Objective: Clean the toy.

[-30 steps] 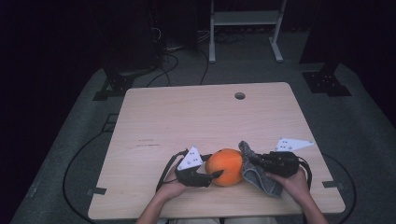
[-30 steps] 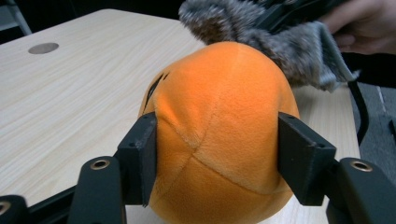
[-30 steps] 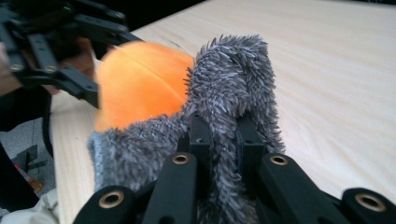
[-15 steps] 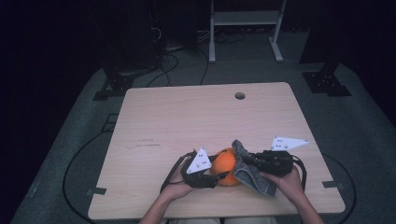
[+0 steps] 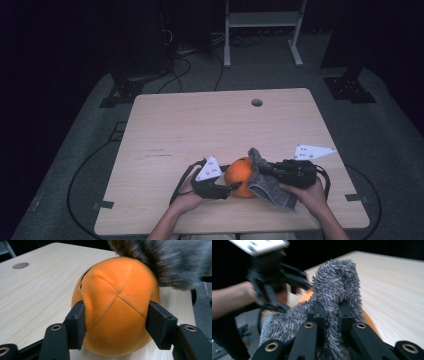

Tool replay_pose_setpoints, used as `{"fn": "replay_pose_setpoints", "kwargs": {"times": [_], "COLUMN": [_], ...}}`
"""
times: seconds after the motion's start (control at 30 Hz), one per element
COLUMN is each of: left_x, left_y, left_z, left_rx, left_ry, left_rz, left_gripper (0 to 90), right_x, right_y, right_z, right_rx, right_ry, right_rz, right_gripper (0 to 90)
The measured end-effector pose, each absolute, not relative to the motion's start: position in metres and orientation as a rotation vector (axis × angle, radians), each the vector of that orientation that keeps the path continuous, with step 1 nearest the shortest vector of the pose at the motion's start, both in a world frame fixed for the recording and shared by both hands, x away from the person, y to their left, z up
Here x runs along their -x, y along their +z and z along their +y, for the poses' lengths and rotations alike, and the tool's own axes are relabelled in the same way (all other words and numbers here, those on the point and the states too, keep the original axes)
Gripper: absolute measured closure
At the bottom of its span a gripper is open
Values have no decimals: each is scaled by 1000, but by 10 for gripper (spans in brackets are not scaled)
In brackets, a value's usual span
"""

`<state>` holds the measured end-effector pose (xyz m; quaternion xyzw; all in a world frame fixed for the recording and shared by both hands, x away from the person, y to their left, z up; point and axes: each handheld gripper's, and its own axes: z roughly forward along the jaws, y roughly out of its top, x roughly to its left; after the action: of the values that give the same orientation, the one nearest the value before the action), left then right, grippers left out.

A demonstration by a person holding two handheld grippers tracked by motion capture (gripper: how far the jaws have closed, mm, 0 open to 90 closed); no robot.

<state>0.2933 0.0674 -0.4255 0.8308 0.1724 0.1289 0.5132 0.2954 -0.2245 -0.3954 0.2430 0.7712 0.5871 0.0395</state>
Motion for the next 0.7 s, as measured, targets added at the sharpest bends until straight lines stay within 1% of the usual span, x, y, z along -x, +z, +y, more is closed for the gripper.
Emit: {"fn": "replay_pose_setpoints", "kwargs": {"times": [0.07,0.13,0.27,0.47,0.53,0.7], "left_x": [-291,-289,-287,-288,-288,-288], "left_y": [-422,-419,-418,-413,-411,-412], "left_z": [67,67,69,74,75,72], "left_rx": [-2001,-2010,-2016,-2008,-2028,-2017], "left_ry": [318,323,320,316,339,332], "left_rz": [394,378,366,382,388,408], "left_gripper": [403,418,424,425,426,421], "right_x": [-293,-294,-303,-308,-306,-296], "right_y": [-393,-396,-409,-416,-414,-402], "right_z": [-216,-210,-219,-227,-227,-215], "right_rx": [-702,-693,-781,-859,-851,-740], "right_ry": [1812,1739,1744,1655,1661,1772], "right_rz": [2376,2400,2393,2386,2377,2373], "right_gripper": [803,803,804,804,804,803]}}
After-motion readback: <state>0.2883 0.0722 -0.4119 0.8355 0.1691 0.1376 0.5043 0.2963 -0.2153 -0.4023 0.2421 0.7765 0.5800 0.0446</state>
